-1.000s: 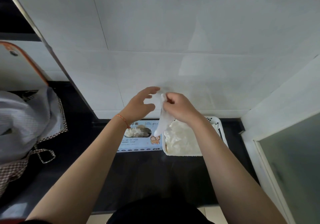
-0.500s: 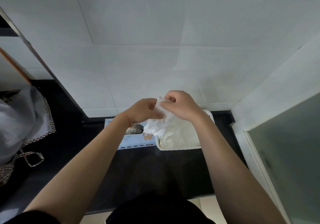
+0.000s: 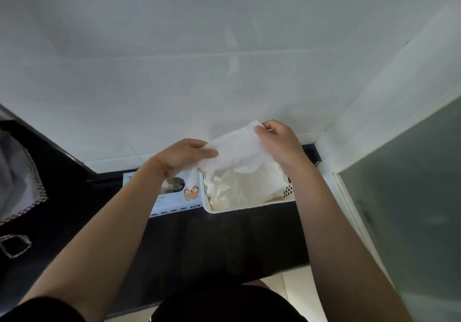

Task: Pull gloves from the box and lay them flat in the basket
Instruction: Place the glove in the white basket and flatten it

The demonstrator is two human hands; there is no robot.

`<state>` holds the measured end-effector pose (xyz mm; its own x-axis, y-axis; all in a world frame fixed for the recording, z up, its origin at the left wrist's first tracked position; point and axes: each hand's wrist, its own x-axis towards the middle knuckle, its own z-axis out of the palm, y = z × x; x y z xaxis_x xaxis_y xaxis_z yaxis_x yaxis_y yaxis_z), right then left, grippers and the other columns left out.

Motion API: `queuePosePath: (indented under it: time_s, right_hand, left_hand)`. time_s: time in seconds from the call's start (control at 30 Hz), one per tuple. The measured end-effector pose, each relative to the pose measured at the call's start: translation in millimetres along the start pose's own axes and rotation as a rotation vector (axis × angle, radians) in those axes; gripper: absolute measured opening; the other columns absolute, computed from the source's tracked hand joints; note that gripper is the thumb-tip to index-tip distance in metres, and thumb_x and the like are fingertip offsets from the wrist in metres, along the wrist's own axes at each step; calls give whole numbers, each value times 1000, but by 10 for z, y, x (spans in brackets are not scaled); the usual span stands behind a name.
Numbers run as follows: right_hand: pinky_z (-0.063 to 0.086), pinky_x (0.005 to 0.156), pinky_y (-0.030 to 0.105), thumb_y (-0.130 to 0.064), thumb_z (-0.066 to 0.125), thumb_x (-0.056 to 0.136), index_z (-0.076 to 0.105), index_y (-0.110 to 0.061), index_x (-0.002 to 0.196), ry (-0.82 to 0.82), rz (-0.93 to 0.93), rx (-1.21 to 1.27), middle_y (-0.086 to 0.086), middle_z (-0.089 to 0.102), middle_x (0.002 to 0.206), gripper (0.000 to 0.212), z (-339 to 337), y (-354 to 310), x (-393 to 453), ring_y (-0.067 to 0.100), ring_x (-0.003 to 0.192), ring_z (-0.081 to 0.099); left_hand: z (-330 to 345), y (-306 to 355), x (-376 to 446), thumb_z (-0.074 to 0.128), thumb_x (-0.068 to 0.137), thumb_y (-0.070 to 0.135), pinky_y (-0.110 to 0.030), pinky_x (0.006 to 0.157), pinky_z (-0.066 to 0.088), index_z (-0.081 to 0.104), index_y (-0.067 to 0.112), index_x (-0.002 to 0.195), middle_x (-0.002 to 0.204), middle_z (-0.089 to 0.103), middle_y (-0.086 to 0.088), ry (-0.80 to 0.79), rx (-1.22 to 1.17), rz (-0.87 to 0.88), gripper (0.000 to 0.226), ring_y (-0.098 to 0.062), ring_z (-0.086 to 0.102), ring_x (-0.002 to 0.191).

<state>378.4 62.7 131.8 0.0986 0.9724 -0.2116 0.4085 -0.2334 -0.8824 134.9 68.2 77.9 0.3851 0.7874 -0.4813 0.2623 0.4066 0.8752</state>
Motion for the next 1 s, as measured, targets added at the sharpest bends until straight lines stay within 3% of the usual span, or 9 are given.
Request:
queuePosePath:
  time_s: [0.17,0.27,0.33,0.43,0.57,0.63,0.73,0.87,1.0]
  right_hand:
    - [38,58,27,-26,53,93,56,-6,81,-20,195,-43,5,50,74,24,-101,507,211,17,66,46]
    - [37,60,31,-16,51,91,52,-13,78,-79,263,-156,10,50,73,14,-106,930,366,22,64,46]
    - [45,64,35,-11,51,92,59,-17,91,-126,284,-227,8,58,84,11,-122,1118,459,25,74,56]
    - [49,71,32,-7,48,95,62,-11,117,-140,256,-324,5,62,108,26,-154,1289,573,23,94,61]
    - [51,63,37,-7,45,96,48,-13,109,-139,182,-457,2,59,94,14,-200,1379,634,17,73,56]
    - [51,58,37,-6,44,97,43,-15,106,-152,109,-579,0,55,81,13,-229,1389,645,17,65,54]
    - [37,49,29,-5,42,97,42,-18,102,-172,-23,-766,-1,54,75,15,-246,1427,640,16,61,51]
    - [32,48,27,-2,45,94,43,-19,98,-206,-126,-976,-1,50,72,19,-248,1455,606,15,55,45]
    - [35,51,27,-4,47,94,46,-19,118,-225,-181,-1104,-1,53,83,28,-207,1493,593,16,62,51]
  left_hand:
    - [112,97,443,75,84,38,-23,72,44,73,23,90,79,69,8,35,402,-44,17,-9,62,74]
    - [319,-29,806,75,84,33,-25,87,42,70,19,109,103,64,3,72,722,-55,29,-15,59,98]
    - [424,-120,972,71,86,30,-30,95,46,69,19,112,115,65,0,128,879,-53,28,-19,60,108]
    - [581,-182,983,62,88,33,-36,90,49,65,22,112,116,63,2,277,1083,-43,26,-22,59,108]
    - [902,-356,894,42,85,44,-41,91,46,64,12,109,111,63,-9,533,1289,353,45,-31,59,107]
    - [1051,-473,902,39,85,52,-45,105,39,60,15,122,125,59,-9,457,1314,411,57,-31,54,120]
    - [1186,-629,924,30,83,72,-49,121,13,34,27,149,157,29,-5,243,1407,244,80,-28,20,148]
    - [1219,-778,918,23,73,83,-51,121,1,16,33,155,163,11,-1,249,1422,147,96,-23,2,151]
    - [1186,-899,875,24,68,88,-50,121,-3,6,36,155,165,2,-2,272,1417,79,103,-23,-3,152]
